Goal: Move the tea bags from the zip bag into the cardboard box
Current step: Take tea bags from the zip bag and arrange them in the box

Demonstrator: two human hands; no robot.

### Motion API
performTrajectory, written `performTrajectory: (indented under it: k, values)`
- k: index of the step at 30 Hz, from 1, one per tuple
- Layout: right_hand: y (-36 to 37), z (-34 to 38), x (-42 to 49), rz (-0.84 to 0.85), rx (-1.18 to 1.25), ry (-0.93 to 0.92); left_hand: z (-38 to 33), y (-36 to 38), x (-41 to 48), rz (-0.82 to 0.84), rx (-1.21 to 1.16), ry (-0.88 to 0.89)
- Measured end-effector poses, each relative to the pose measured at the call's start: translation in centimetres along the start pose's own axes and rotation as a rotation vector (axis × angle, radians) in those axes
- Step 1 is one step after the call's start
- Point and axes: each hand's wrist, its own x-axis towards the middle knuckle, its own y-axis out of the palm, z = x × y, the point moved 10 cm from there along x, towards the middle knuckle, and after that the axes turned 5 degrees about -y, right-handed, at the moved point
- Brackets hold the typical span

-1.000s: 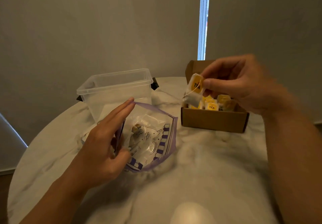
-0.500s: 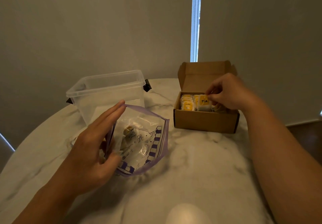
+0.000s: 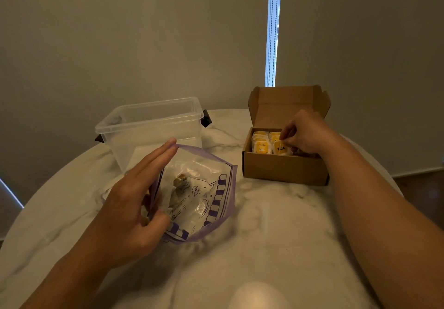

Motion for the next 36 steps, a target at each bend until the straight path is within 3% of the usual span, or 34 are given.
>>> performTrajectory:
  k: [7,13,20,27,36]
  values:
    - [0.2,-0.9,0.9,-0.041,-0.056,0.038,-0.1,-0.2,0.0,-0.003,-0.006,0.005]
    - [-2.6,0.1,0.0,-0.206,-0.086,-0.012,-0.2,-0.1,0.1,0.013,-0.022,0.003]
    - [-4.9,8.9,-4.7,-0.35,-0.003,-0.303,0.1,-0.1,0.4,0.006,-0.018,-0.035]
    - [-1.0,16.8,-8.7,-0.047,0.184,-0.526,-0.3,0.0,2.9,0.038,0.057,-0.028]
    - [6.5,20.7,-10.0,0.281,0.007,-0.528,-1.9,-0.5,2.2,0.026,0.155,0.093]
